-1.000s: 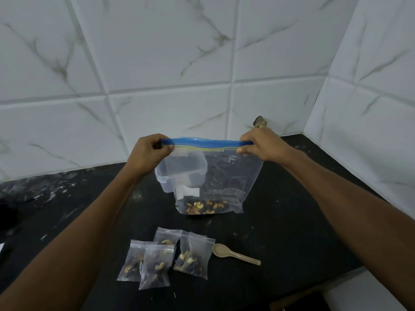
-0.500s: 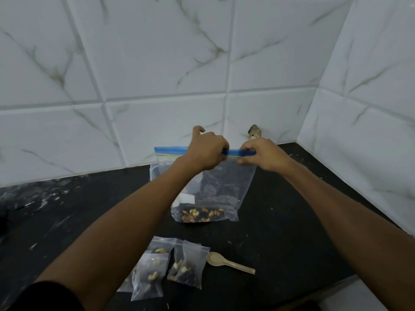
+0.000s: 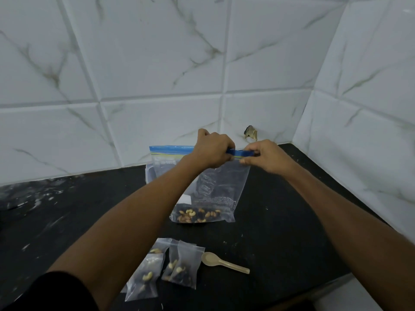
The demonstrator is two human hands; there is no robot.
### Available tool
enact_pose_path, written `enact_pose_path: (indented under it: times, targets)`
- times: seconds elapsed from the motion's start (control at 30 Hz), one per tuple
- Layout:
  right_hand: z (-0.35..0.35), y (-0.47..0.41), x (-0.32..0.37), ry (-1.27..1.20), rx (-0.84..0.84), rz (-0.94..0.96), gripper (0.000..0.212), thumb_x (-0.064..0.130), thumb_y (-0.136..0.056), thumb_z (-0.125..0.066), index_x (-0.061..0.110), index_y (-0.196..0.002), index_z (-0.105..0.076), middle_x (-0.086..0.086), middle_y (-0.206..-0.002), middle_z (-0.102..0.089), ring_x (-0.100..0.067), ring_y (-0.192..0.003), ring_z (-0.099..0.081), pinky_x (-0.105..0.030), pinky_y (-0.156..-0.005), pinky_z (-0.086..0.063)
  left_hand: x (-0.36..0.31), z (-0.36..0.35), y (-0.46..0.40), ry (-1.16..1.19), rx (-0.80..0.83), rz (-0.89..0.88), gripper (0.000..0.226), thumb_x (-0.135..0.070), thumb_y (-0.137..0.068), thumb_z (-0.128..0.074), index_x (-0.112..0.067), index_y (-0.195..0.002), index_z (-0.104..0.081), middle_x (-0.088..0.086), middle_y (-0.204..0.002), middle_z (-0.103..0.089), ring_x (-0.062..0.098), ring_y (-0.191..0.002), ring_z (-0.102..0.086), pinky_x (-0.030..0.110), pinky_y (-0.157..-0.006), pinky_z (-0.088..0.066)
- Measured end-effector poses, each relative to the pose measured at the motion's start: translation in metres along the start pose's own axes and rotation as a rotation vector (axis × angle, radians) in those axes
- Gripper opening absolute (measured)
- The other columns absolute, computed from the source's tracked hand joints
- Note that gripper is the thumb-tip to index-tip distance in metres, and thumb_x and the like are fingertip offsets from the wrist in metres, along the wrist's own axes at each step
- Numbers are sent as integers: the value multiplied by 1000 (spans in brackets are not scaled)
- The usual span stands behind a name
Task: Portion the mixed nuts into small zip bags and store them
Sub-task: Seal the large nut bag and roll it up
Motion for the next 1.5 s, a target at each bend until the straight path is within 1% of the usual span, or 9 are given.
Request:
enact_pose_path:
  times: [0.17,0.33,0.47,0.63,0.93,1.07,1.23,1.37,1.5]
  targets:
    - [0,0,-3,83,-28,0,13,23,-88,-68,13,-95,-72,-10,-77,-66,-16,-62,-53,-27,-56,-38,1,0,0,36,13,-19,21,-41,-94,-56,-27,-102,-69,-6,-92,-64,15,-87,-53,39,-95,-27]
    - [1,1,-5,67,-18,6,15,24,-90,-66,12,-98,-72,-3,-73,-63,-11,-61,-53,-22,-54,-36,28,6,8,-3,37,36,15,-41,-93,-60,-26,-93,-63,-9,-84,-56,17,-85,-52,39,-94,-25]
    - [-6,-6,12,218,10,98,19,27,-87,-66,18,-103,-69,-2,-89,-66,-19,-80,-59,-31,-71,-43,32,3,13,-12,12,30,16,-39,-92,-60,-25,-96,-69,-9,-80,-57,15,-78,-48,38,-94,-26]
    - [-15,-18,24,280,-17,144,16,26,-90,-62,13,-83,-68,-2,-71,-60,-24,-71,-58,-30,-62,-35,32,7,14,28,20,34,13,-40,-92,-60,-28,-94,-66,-9,-81,-57,15,-80,-49,38,-93,-26]
    - [-20,-25,42,433,-34,221,18,34,-90,-61,22,-101,-68,0,-89,-67,-22,-87,-60,-36,-81,-36,51,6,25,-27,-35,34,17,-34,-95,-56,-24,-95,-70,-5,-80,-63,17,-80,-53,35,-90,-25]
    - [-23,-29,44,396,5,220,14,32,-92,-59,21,-88,-67,5,-78,-61,-20,-79,-57,-37,-81,-39,51,7,27,10,-46,38,18,-39,-94,-58,-25,-97,-69,-9,-79,-59,13,-78,-48,34,-88,-24]
    - [-23,-30,37,349,11,176,14,30,-90,-61,19,-91,-70,-2,-82,-67,-22,-79,-61,-34,-72,-43,77,5,40,18,-13,99,21,-41,-94,-59,-25,-102,-69,-4,-91,-66,16,-88,-52,37,-92,-25]
    - [-31,-31,53,354,32,210,21,32,-89,-63,21,-106,-68,0,-94,-68,-20,-85,-59,-35,-79,-44,80,5,43,35,-45,93,19,-38,-94,-59,-24,-100,-72,-8,-83,-60,14,-83,-47,36,-92,-26]
    - [-36,-33,60,365,4,243,19,33,-92,-61,20,-100,-71,-2,-88,-69,-20,-80,-59,-33,-76,-41,75,5,43,47,-53,89,21,-39,-94,-59,-24,-102,-71,-6,-87,-64,14,-84,-47,35,-90,-25]
Point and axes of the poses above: each hand's wrist, its own y-axis away from the middle knuckle, its own z-axis out of the back of the hand, x = y × z, the point moved 4 cm from there along -y, towards the middle knuckle
